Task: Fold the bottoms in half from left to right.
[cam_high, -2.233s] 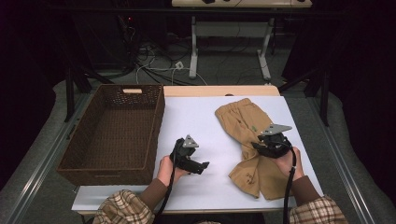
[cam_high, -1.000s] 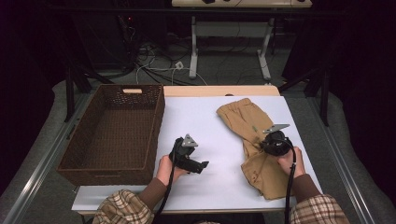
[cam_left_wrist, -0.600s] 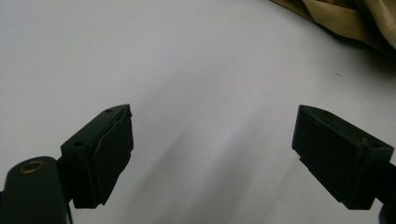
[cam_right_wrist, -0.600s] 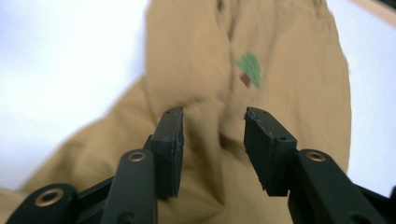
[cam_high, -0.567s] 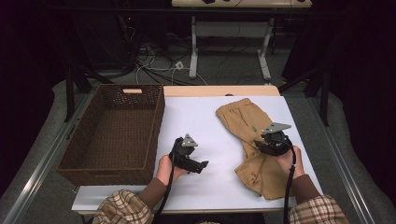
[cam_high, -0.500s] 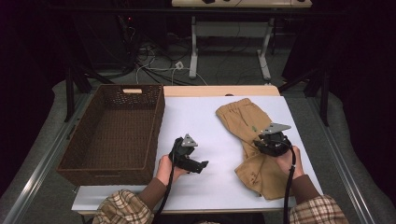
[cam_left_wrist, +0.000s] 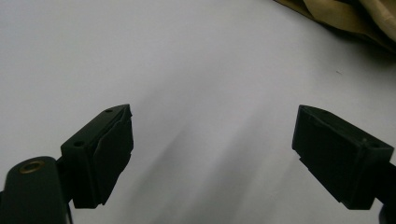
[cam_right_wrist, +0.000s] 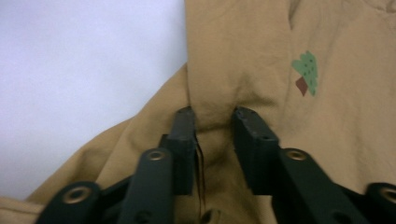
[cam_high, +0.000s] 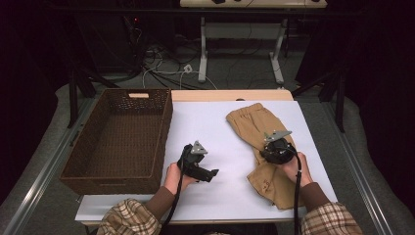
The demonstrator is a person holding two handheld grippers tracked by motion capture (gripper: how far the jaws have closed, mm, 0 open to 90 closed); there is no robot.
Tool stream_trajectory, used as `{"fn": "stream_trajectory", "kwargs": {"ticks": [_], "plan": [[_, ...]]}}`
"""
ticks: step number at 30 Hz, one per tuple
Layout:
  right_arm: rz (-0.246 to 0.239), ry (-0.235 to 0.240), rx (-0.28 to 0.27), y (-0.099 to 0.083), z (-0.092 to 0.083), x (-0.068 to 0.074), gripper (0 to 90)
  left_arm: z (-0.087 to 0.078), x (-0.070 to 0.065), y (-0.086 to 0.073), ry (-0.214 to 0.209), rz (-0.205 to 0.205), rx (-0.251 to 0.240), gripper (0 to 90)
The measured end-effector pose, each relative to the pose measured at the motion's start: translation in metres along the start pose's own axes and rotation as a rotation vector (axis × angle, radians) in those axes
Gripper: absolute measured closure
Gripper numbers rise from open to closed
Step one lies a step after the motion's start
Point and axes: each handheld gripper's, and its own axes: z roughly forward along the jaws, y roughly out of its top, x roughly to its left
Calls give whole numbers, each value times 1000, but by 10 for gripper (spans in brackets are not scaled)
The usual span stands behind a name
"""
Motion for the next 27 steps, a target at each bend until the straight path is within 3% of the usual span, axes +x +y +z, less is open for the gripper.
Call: {"fn": "stream_trajectory", "kwargs": {"ticks": [4,10,16,27], "plan": [[0,-15,-12,1,-2,1,854,0,1,0,2,-3,-1,124],[37,-30,-48,1,-11,-4,871,-1,0,0,1,-3,-6,124],[128,-65,-93,-2,-22,-22,871,-1,1,1,2,-3,-7,124],[228,-133,-36,-13,-7,-45,855,0,1,0,2,-3,-4,124]]}}
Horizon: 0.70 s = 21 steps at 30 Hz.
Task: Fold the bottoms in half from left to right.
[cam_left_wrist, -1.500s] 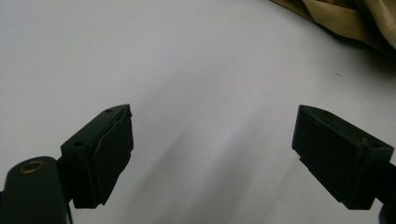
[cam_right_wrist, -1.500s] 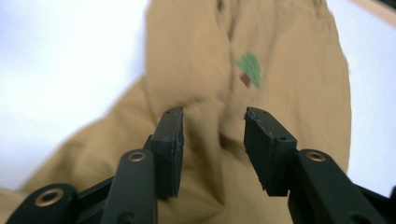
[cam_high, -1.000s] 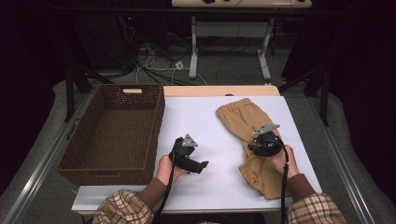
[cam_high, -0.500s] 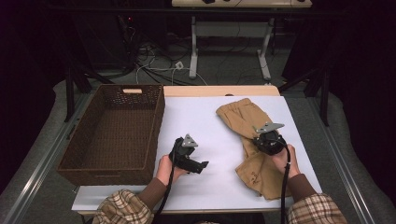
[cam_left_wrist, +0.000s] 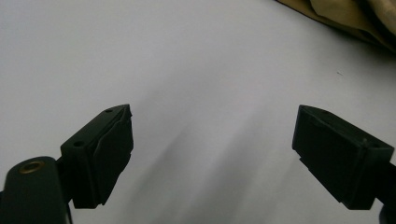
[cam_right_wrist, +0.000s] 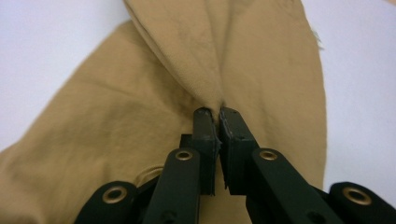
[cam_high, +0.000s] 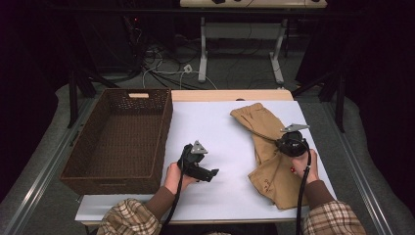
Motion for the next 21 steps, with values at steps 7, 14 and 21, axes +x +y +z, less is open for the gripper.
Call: {"fn": "stream_trajectory", "kwargs": {"ticks": [7,14,21], "plan": [[39,-18,46,0,10,-9,844,1,0,0,-3,0,5,123],[78,-20,29,1,6,-15,870,1,0,0,-1,7,5,123],[39,2,18,8,7,-10,675,1,0,0,0,2,5,123]]}}
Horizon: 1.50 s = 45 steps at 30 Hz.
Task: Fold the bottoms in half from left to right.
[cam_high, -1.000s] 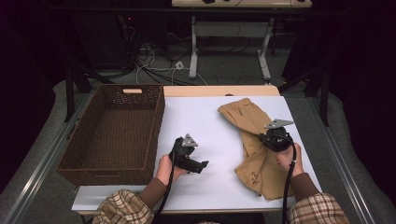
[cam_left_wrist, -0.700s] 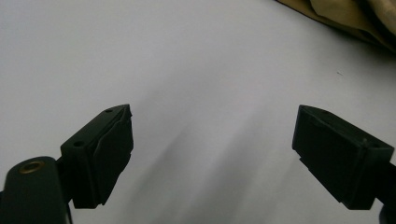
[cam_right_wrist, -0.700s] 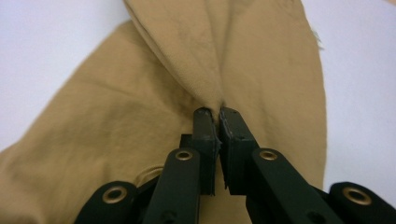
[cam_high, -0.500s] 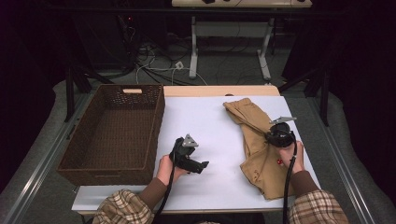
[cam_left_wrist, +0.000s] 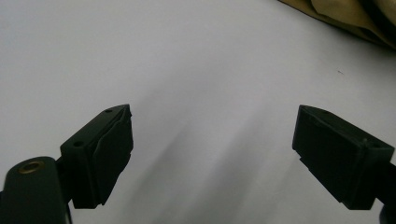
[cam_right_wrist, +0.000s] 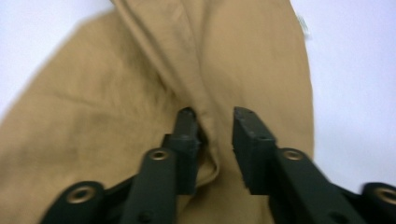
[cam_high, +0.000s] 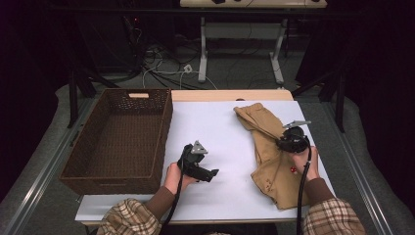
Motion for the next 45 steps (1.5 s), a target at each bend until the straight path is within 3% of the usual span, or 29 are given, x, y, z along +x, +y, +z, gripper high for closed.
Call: {"fn": "stream_trajectory", "kwargs": {"ticks": [2,7,14,18,20,29,35,41,45], "plan": [[-24,24,-17,7,-1,4,617,0,0,0,-1,-2,1,122],[-91,50,-43,20,3,15,622,1,0,0,0,-2,2,122],[-101,69,-90,24,0,20,641,0,0,0,1,1,1,121],[-100,89,-114,24,-6,20,768,0,0,0,1,3,-1,121],[-95,75,-120,24,-7,19,825,0,0,0,2,3,-3,121],[54,-9,-94,19,2,-2,839,-1,-1,0,1,1,-4,120],[109,-44,-57,14,9,-10,817,-1,0,0,1,3,-2,120],[135,-77,-27,11,10,-17,741,-1,-1,0,0,1,-4,120],[168,-73,-6,11,11,-21,710,-1,-1,0,-2,3,-1,120]]}}
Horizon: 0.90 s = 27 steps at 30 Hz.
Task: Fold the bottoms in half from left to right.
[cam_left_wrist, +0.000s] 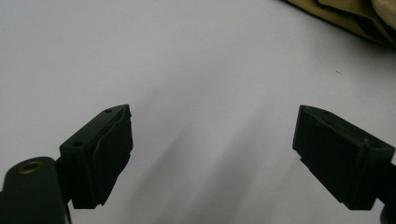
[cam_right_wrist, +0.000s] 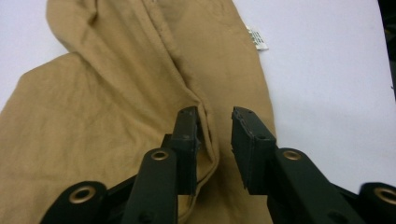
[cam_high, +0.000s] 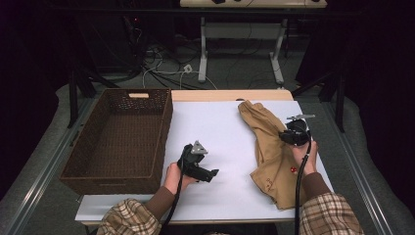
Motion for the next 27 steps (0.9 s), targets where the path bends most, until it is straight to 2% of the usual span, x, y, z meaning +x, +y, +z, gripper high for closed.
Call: {"fn": "stream_trajectory", "kwargs": {"ticks": [5,11,14,16,18,20,23,27], "plan": [[15,-16,0,-1,-2,-5,692,0,0,0,-1,-1,1,119],[20,48,-2,0,-7,-4,626,-1,1,0,-1,0,0,120],[3,83,16,-1,-9,1,604,-1,0,0,-1,-1,-2,119],[-21,88,40,-1,-7,5,649,-1,0,0,-2,-1,0,119],[-54,85,59,-3,-3,8,778,0,0,0,-2,0,0,119],[-64,69,73,-5,0,9,861,0,0,0,-2,1,1,119],[-61,51,56,-4,0,5,879,0,1,0,-2,0,0,119],[-67,-5,37,-3,2,2,865,0,1,0,-3,2,3,119]]}}
